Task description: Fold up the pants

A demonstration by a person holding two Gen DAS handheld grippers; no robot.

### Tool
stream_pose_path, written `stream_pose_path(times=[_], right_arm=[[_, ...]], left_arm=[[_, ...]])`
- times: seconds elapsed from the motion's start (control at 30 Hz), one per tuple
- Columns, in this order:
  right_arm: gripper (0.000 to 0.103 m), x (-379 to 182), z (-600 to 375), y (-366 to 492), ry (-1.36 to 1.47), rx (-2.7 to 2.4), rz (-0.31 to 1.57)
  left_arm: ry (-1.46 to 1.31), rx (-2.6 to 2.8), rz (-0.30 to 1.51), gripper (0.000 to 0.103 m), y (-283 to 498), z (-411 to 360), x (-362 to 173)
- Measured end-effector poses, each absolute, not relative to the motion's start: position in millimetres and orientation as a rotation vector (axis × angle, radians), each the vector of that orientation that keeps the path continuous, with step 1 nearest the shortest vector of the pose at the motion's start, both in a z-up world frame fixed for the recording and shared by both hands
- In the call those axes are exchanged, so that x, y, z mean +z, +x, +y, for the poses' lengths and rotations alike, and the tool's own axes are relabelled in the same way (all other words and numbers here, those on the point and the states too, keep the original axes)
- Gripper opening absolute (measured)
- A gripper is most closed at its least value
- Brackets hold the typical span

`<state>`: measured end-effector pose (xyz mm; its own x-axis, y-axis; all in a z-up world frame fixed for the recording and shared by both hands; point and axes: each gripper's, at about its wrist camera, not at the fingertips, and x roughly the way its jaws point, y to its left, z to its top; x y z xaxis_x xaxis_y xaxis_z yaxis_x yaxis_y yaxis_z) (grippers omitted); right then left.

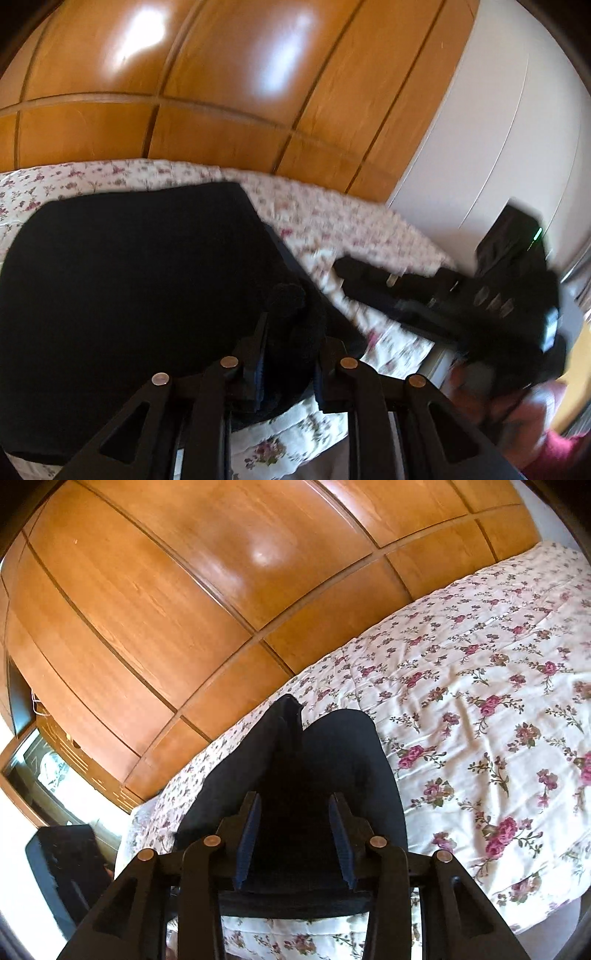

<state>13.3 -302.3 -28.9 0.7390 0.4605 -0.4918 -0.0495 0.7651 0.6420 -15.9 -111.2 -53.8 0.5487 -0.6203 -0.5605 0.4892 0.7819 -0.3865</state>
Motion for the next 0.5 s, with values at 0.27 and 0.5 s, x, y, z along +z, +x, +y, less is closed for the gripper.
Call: stream_pose_path(times=[0.27, 0.5], right_arm=[[0.052, -37, -290, 26, 0.645, 0.355, 0.747], [0.052, -49, -272, 49, 0.6, 0.375, 0.82]], left_arm=[[-0.216, -0.795, 0.752, 0.043, -42, -97, -49], [-0.339, -0.544, 0.636, 0.045, -35, -17, -21]])
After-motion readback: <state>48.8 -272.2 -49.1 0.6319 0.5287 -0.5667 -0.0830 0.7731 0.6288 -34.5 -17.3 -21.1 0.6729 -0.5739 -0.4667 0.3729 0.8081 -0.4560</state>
